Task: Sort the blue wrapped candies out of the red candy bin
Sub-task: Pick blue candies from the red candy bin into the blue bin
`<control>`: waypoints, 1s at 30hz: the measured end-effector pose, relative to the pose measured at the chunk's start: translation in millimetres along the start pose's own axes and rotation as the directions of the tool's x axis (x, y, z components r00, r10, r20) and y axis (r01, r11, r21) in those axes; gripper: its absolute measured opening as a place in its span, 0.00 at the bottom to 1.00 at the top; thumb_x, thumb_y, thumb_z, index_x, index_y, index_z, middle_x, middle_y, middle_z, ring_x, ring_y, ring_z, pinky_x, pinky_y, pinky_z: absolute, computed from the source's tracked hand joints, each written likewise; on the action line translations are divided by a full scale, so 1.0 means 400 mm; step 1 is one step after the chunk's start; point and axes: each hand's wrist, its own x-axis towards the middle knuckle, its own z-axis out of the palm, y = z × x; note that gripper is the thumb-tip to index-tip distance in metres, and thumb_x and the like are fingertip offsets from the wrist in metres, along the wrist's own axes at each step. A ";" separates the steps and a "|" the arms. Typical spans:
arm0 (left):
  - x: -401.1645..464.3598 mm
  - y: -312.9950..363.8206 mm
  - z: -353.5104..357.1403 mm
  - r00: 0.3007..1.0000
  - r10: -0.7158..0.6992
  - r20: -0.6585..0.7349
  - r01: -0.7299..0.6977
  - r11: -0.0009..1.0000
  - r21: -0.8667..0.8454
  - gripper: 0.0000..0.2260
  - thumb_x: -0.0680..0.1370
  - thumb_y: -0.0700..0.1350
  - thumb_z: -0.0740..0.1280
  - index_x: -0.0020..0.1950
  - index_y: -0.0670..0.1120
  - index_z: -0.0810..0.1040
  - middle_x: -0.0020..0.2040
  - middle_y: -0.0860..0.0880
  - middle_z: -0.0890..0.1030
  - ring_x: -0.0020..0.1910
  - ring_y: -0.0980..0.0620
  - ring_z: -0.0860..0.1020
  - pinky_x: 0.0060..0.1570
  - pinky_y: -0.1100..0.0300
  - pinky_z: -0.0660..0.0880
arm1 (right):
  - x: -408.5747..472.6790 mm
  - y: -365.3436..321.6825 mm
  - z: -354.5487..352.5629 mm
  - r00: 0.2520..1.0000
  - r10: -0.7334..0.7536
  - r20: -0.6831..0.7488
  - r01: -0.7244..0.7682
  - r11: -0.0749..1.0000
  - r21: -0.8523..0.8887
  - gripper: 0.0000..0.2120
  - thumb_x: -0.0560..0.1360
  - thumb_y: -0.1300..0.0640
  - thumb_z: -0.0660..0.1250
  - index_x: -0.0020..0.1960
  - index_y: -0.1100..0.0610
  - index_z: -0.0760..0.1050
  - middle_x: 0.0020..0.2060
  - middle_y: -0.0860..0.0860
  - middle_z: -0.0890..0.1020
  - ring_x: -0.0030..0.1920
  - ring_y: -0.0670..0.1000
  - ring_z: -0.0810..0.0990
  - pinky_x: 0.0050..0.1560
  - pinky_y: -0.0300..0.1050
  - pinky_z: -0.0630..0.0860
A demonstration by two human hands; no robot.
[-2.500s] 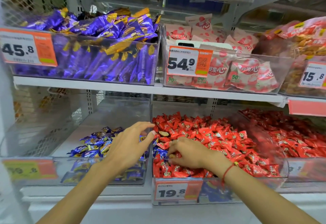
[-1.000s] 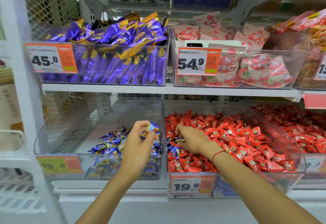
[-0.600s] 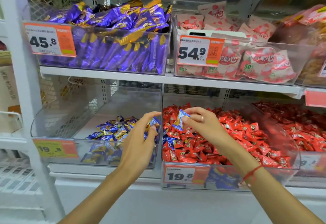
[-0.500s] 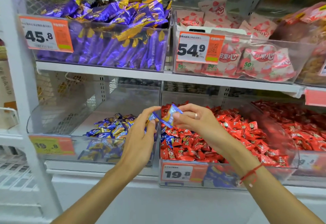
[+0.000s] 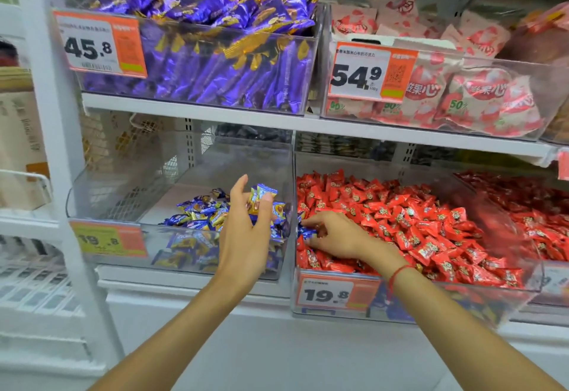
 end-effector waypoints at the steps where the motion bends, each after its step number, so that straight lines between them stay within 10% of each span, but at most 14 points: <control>1: 0.001 -0.003 -0.003 1.000 0.005 0.001 -0.005 1.000 0.019 0.22 0.80 0.57 0.59 0.74 0.58 0.62 0.59 0.59 0.72 0.43 0.49 0.75 0.54 0.42 0.75 | 0.013 -0.001 0.003 0.997 -0.010 0.072 0.018 0.994 -0.110 0.16 0.75 0.57 0.67 0.63 0.56 0.77 0.54 0.55 0.80 0.53 0.56 0.77 0.51 0.43 0.72; 8: -0.006 0.013 -0.011 0.992 0.092 0.092 -0.096 0.994 0.050 0.11 0.79 0.55 0.61 0.61 0.61 0.73 0.38 0.58 0.79 0.27 0.53 0.69 0.39 0.53 0.74 | 0.059 -0.038 -0.026 0.983 0.076 0.168 -0.024 0.956 -0.293 0.10 0.70 0.52 0.74 0.48 0.56 0.78 0.38 0.49 0.74 0.43 0.54 0.74 0.42 0.44 0.70; 18: -0.011 0.038 -0.023 0.989 0.095 0.110 -0.092 0.995 -0.033 0.05 0.80 0.52 0.63 0.54 0.61 0.73 0.43 0.66 0.78 0.34 0.41 0.75 0.35 0.47 0.76 | -0.064 0.024 -0.089 0.934 0.133 -0.333 -0.005 0.933 0.359 0.03 0.70 0.55 0.76 0.43 0.52 0.83 0.37 0.46 0.85 0.39 0.40 0.82 0.40 0.33 0.77; 25: -0.012 0.048 -0.018 0.980 0.078 0.181 -0.063 0.994 -0.087 0.03 0.80 0.49 0.64 0.51 0.58 0.72 0.41 0.63 0.80 0.34 0.45 0.77 0.33 0.49 0.77 | -0.122 -0.026 -0.132 0.975 0.184 -0.128 0.035 0.438 0.898 0.07 0.74 0.58 0.70 0.52 0.55 0.78 0.39 0.47 0.85 0.41 0.43 0.83 0.43 0.34 0.78; 30: -0.012 0.058 -0.020 0.957 0.114 0.265 -0.071 0.984 -0.166 0.13 0.79 0.48 0.65 0.64 0.56 0.73 0.57 0.60 0.78 0.43 0.62 0.80 0.33 0.66 0.77 | -0.136 -0.060 -0.143 0.994 0.033 -0.103 0.062 0.612 0.788 0.05 0.74 0.58 0.70 0.50 0.52 0.80 0.39 0.44 0.85 0.42 0.40 0.81 0.49 0.39 0.76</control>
